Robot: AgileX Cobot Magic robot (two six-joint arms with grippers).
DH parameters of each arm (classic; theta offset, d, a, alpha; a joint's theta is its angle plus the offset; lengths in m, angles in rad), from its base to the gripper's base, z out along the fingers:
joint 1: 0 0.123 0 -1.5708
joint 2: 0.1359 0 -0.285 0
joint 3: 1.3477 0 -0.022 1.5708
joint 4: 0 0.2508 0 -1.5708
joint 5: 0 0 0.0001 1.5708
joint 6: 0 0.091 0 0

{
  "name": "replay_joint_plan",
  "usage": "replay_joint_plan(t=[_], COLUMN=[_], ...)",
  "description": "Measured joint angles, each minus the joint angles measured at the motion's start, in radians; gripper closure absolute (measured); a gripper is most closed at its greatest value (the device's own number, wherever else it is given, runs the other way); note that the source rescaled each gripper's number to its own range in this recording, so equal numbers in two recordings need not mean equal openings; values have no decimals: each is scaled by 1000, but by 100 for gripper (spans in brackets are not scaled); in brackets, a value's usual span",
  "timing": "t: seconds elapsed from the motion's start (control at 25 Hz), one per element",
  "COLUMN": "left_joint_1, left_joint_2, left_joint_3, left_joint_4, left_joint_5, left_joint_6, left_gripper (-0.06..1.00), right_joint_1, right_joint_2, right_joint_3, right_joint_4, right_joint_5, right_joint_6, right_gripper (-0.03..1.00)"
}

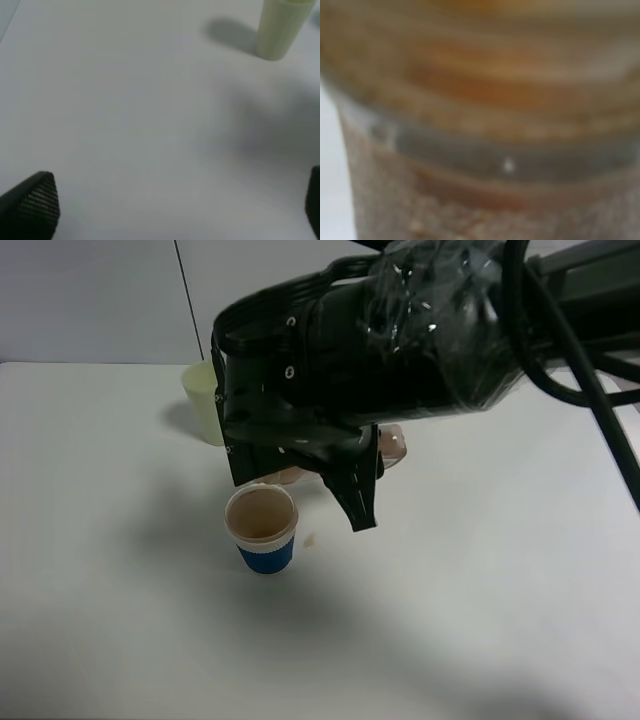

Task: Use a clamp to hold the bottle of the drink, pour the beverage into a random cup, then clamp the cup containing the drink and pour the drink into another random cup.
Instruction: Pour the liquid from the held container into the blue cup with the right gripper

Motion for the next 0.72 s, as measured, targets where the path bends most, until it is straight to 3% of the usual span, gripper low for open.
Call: replay_joint_plan(t=[0.72], left_joint_1=[0], left_joint_2=[0], left_joint_3=[0], left_joint_4=[0], left_joint_5=[0], left_joint_6=[0], left_gripper=[-6], right_joint_1=[29], right_joint_2=[38], right_joint_3=[-22], right_joint_4=[-14], right_joint_5=[46], right_joint_6=[4], right_gripper=[95])
